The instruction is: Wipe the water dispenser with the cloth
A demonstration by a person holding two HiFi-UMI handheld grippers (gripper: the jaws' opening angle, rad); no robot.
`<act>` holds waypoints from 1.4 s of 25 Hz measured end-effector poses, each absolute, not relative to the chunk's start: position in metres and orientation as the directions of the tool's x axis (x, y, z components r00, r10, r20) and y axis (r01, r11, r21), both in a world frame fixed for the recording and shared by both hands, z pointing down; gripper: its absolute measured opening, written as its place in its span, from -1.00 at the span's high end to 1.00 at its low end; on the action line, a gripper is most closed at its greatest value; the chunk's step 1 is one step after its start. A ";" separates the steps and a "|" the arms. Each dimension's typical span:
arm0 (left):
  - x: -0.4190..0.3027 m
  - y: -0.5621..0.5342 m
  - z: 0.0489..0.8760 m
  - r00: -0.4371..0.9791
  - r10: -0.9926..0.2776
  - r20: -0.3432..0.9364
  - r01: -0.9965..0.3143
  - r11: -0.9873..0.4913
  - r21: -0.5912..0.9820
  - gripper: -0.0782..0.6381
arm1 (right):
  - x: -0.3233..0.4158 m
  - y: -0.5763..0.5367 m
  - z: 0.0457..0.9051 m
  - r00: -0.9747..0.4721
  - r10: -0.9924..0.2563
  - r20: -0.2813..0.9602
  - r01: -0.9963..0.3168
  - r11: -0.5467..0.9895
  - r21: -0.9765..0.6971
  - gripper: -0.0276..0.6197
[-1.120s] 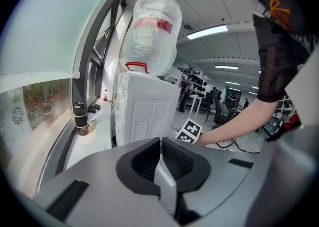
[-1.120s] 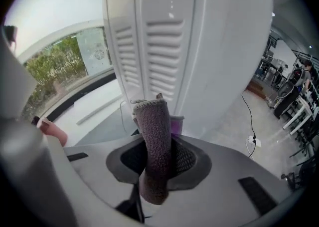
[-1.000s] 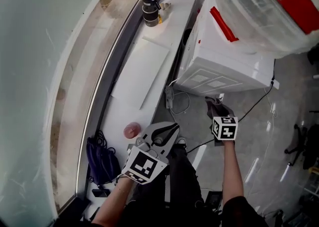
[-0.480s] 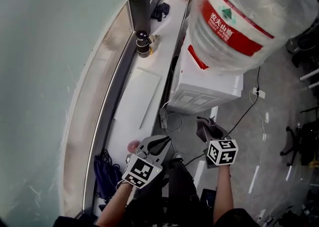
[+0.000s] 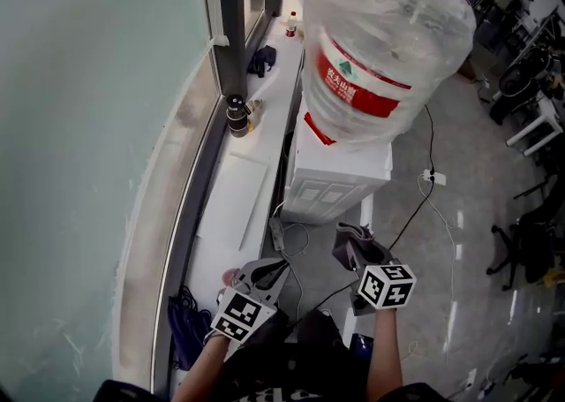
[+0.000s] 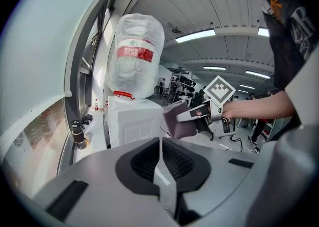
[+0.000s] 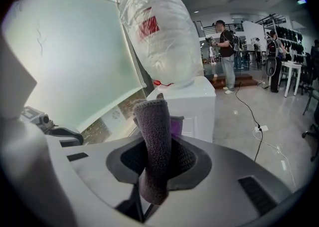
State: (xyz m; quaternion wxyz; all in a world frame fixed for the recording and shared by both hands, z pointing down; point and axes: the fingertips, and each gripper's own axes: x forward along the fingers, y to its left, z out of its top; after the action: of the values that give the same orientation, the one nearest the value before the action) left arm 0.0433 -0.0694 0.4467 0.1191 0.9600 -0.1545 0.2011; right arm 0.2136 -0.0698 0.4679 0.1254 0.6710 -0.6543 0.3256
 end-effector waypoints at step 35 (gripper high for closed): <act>0.088 0.215 0.354 0.877 -0.326 0.353 -0.391 -0.912 0.127 0.73 | 0.208 0.235 0.386 -0.197 -0.855 0.480 -0.950 0.044 -0.310 0.60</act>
State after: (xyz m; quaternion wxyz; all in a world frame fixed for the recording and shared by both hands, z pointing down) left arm 0.0876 0.2149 0.3544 0.0977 0.9638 -0.1860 0.1642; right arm 0.2079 0.2349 0.3863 0.0822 0.6285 -0.7180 0.2877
